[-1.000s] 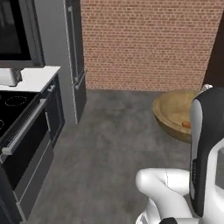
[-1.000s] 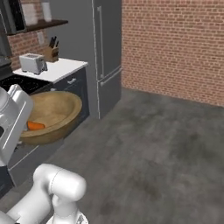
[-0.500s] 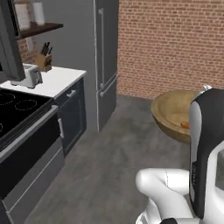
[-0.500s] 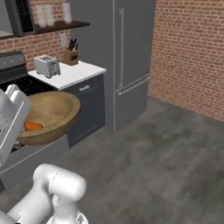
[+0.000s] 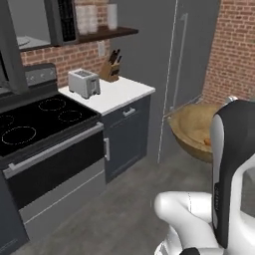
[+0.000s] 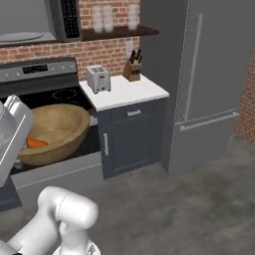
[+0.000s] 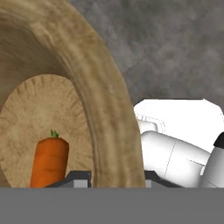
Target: Pick the carrot from the sink and place it in the bowl. Then pick the bowl and place it in the microwave. Then close the microwave door and press the start button.
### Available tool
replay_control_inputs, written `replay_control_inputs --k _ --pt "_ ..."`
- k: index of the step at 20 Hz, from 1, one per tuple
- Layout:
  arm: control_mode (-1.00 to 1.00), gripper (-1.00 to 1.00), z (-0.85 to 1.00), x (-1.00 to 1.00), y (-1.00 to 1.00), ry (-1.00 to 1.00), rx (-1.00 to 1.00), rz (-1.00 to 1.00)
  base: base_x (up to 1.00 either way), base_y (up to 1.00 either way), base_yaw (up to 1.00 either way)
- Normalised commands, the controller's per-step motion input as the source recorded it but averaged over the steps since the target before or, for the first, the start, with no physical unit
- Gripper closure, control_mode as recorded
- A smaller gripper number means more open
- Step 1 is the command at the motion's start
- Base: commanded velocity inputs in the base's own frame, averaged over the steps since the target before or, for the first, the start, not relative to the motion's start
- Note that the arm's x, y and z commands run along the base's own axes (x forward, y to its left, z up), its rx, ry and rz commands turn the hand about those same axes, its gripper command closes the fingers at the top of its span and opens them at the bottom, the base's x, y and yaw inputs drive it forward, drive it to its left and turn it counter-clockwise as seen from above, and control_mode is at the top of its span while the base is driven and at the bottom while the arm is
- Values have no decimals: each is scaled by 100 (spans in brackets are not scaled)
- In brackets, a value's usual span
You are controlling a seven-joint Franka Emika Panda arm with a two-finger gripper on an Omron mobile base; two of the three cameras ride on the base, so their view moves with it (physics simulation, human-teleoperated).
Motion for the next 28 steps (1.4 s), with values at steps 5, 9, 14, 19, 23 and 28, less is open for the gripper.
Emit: replay_control_inputs --k 5,9,14,19,23,28 --pt "100 100 0 0 0 0 0 0 53 -55 75" --pt "100 100 0 0 0 0 0 0 13 -68 70" --pt "100 100 0 0 0 0 0 0 46 -50 53" --pt "100 100 0 0 0 0 0 0 71 -57 40" --pt "100 100 0 0 0 0 0 0 53 -32 37" --pt "100 100 0 0 0 0 0 0 55 4 35"
